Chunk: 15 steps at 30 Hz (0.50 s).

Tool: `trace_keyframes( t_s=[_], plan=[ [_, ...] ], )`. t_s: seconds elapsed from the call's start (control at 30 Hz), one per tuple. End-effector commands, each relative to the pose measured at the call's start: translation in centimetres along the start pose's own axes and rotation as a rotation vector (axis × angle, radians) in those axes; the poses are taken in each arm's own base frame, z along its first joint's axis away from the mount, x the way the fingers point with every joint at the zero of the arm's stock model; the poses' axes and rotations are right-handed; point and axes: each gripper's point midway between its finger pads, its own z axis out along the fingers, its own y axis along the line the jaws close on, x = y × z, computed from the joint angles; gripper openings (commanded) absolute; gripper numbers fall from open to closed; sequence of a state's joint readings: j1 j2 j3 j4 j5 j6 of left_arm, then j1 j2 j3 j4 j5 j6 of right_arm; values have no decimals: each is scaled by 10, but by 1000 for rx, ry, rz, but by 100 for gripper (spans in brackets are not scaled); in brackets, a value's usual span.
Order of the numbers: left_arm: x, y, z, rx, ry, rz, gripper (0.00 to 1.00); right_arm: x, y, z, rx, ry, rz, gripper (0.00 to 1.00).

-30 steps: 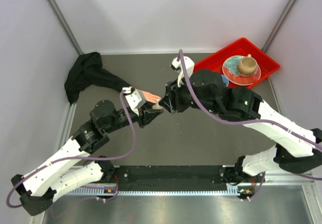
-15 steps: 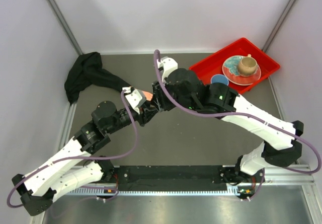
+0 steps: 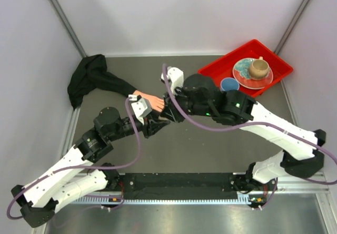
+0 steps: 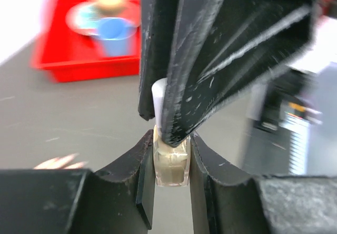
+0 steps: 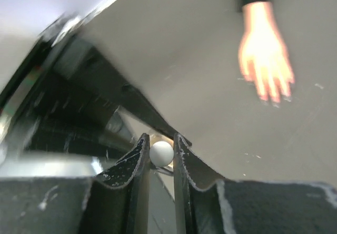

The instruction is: Paint the nails

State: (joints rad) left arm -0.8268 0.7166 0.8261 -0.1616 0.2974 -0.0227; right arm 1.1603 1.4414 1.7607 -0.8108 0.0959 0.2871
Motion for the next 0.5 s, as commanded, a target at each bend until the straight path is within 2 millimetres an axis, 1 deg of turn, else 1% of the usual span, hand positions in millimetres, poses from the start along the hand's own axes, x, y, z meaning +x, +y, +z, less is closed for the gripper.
trace_keyframes(
  t_s=[0.0, 0.03, 0.07, 0.1, 0.13, 0.17, 0.2, 0.27, 0.37, 0.4, 0.43, 0.47],
  plan=[
    [-48, -101, -33, 576, -159, 24, 0, 7, 51, -34, -420, -75, -232, 0],
    [-49, -111, -37, 645, -137, -39, 0, 9, 68, -44, -534, -93, -263, 0],
    [-54, -120, -43, 709, -129, -54, 0, 12, 74, -50, -586, -99, -298, 0],
    [-55, -135, -56, 839, -109, -52, 0, 16, 79, -59, -633, -103, -321, 0],
    [-53, -140, -57, 891, -54, -123, 0, 20, 86, -65, -693, -110, -347, 0],
    [-58, -146, -63, 944, -46, -121, 0, 21, 88, -69, -710, -115, -357, 0],
    [-58, -147, -65, 959, -36, -125, 0, 21, 88, -71, -720, -118, -360, 0],
    [-59, -144, -62, 918, -44, -121, 0, 23, 90, -76, -745, -111, -363, 0],
    [-60, -140, -59, 874, -65, -94, 0, 21, 86, -78, -723, -127, -357, 0],
    [-59, -136, -55, 846, -70, -70, 0, 21, 85, -78, -717, -133, -351, 0],
    [-54, -129, -48, 789, -49, -88, 0, 17, 81, -78, -681, -148, -341, 0],
    [-54, -124, -44, 753, -51, -80, 0, 14, 79, -78, -659, -152, -303, 0]
  ],
)
